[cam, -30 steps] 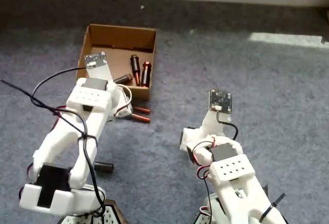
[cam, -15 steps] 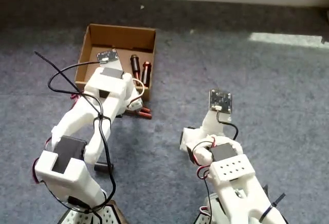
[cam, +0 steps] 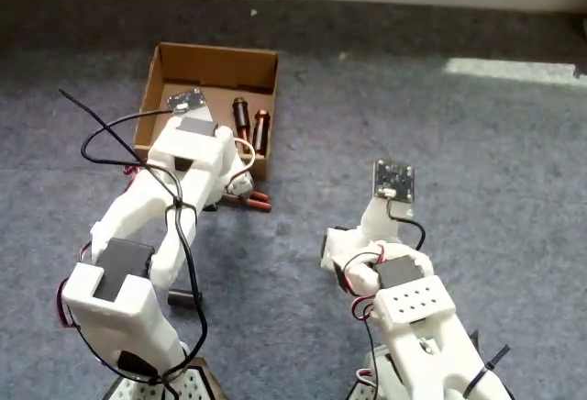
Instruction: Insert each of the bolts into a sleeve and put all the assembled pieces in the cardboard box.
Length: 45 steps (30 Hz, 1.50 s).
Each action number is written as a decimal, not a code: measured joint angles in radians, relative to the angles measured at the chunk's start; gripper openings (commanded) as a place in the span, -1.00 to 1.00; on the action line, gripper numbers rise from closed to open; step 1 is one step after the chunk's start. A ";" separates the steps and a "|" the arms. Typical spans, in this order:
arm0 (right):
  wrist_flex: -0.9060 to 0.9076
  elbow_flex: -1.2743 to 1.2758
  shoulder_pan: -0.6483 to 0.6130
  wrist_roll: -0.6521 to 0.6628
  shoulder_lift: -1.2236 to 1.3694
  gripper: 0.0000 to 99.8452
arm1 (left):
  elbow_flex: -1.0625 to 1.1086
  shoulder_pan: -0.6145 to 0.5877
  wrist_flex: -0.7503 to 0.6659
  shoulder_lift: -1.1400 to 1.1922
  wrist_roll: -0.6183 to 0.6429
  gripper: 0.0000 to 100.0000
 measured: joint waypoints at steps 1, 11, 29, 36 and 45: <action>0.000 0.000 0.000 0.000 0.000 -0.99 | -0.014 -0.005 0.014 0.009 0.000 -0.59; 0.000 0.000 0.000 0.000 0.000 -0.99 | -0.043 -0.101 0.069 0.018 0.000 -0.59; 0.000 0.000 0.000 0.000 0.000 -0.99 | -0.094 -0.006 0.199 -0.021 -0.044 -0.59; 0.000 0.000 0.000 0.000 0.000 -0.99 | -0.124 0.009 0.166 0.034 -0.044 -0.60; 0.000 0.000 0.000 0.000 0.000 -0.99 | -0.161 0.005 0.157 0.129 -0.044 -0.60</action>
